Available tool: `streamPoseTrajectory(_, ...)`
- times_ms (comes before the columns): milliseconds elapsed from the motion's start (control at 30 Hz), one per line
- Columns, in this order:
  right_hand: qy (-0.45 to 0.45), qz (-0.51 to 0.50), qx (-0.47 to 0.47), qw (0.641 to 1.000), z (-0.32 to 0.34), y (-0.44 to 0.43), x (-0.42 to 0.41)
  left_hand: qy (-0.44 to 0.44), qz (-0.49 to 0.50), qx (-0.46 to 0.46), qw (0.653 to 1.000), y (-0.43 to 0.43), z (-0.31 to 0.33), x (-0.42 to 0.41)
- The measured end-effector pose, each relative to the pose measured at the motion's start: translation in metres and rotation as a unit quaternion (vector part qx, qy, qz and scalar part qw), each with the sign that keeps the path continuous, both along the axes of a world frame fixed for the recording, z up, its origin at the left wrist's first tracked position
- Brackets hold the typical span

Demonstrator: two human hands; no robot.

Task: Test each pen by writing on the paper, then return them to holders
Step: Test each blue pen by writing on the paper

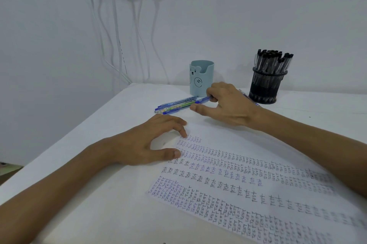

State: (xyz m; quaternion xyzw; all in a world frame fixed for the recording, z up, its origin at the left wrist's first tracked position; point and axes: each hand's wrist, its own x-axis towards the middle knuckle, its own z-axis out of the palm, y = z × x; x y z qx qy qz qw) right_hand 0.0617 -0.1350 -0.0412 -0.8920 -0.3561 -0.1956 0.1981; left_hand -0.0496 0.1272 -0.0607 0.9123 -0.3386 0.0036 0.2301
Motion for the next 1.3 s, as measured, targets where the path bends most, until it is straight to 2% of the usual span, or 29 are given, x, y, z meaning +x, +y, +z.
streamPoseTrajectory(100, -0.012, 0.03, 0.042, 0.999, 0.0, -0.001, -0.002, -0.004, -0.006, -0.003, 1.0, 0.0, 0.0, 0.0)
streamPoseTrajectory(333, 0.006, 0.037, 0.051, 0.998, 0.005, -0.005, -0.025, -0.009, -0.005, -0.002, 1.0, 0.0, 0.0, 0.0)
streamPoseTrajectory(467, 0.037, 0.049, 0.075, 0.995, 0.004, -0.009, -0.033, -0.01, -0.005, -0.003, 1.0, 0.0, -0.001, -0.001)
streamPoseTrajectory(567, 0.078, 0.06, 0.131, 0.986, 0.002, -0.012, -0.037, -0.007, -0.004, -0.003, 1.0, 0.0, -0.001, -0.001)
streamPoseTrajectory(733, 0.114, 0.027, 0.256, 0.96, -0.003, -0.009, -0.036, 0.002, 0.003, -0.001, 1.0, 0.0, -0.001, -0.001)
streamPoseTrajectory(800, 0.191, 0.011, 0.309, 0.932, -0.004, -0.009, -0.038, 0.002, 0.003, -0.001, 1.0, 0.0, -0.001, -0.001)
streamPoseTrajectory(867, 0.304, 0.024, 0.356, 0.883, -0.005, -0.009, -0.041, 0.001, 0.004, 0.0, 1.0, 0.0, -0.001, -0.001)
streamPoseTrajectory(933, 0.371, 0.037, 0.358, 0.856, -0.008, -0.009, -0.045, 0.003, 0.006, 0.003, 1.0, 0.0, 0.0, -0.001)
streamPoseTrajectory(1067, 0.393, 0.054, 0.316, 0.862, -0.013, -0.005, -0.052, 0.003, 0.006, 0.0, 1.0, 0.001, -0.001, -0.001)
streamPoseTrajectory(1167, 0.435, 0.094, 0.299, 0.844, -0.009, -0.004, -0.06, 0.002, 0.003, 0.002, 1.0, 0.001, -0.001, -0.001)
streamPoseTrajectory(1300, 0.411, 0.097, 0.25, 0.871, -0.01, -0.004, -0.064, 0.003, 0.002, 0.003, 1.0, 0.001, -0.001, 0.0)
